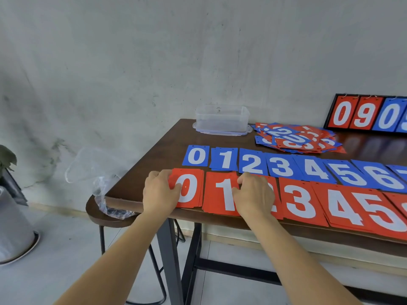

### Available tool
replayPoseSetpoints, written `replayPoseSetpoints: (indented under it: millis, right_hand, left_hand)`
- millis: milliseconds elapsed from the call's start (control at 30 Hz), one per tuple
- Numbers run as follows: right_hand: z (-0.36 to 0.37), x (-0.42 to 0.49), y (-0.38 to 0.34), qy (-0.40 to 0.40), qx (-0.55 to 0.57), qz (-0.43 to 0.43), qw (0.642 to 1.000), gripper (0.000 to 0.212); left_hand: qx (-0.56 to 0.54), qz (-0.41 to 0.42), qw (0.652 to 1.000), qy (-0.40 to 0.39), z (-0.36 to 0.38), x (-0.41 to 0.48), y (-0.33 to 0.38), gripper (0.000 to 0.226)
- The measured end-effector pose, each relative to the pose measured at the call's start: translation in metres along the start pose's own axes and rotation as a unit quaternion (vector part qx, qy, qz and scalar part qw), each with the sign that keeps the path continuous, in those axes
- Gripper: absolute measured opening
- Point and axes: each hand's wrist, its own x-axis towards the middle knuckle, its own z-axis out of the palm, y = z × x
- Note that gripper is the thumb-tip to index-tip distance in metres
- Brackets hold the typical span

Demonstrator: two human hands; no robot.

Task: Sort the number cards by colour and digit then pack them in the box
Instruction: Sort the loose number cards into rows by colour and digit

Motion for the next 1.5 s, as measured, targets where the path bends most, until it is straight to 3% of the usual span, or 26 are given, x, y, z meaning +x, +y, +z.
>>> replayPoseSetpoints:
  millis: [133,400,900,1200,1333,1500]
  right_hand:
    - [-0.003,0.000,-0.005,0.002,-0.022,-0.017,1.000,0.030]
    - [-0.018,0.008,0.011,0.004,0.040,-0.040,0.998,0.042]
    - [-0.072,0.093,0.133,0.033,-0.023,0.030,0.999,0.039]
    - [-0.066,0.202,0.214,-0.005,-0.002,0.083,0.997,0.024]
    - [-0.051,0.258,0.229,-0.017,0.035,0.092,0.995,0.029]
    - [-0.024,0.317,0.231,-0.050,0.030,0.042,0.997,0.041]
  left_hand:
    - [0.008,0.025,1.000,-0.013,0.000,0.001,0.002,0.051]
    - [0.076,0.126,0.989,-0.027,0.004,0.006,0.034,0.049]
    - [0.029,0.249,0.963,-0.096,0.086,0.039,0.172,0.048]
    - [0.035,0.230,0.966,-0.110,0.150,0.083,0.239,0.045]
    - [0.040,0.196,0.974,-0.108,0.171,0.104,0.248,0.045]
    - [0.063,0.159,0.980,-0.105,0.187,0.123,0.241,0.044]
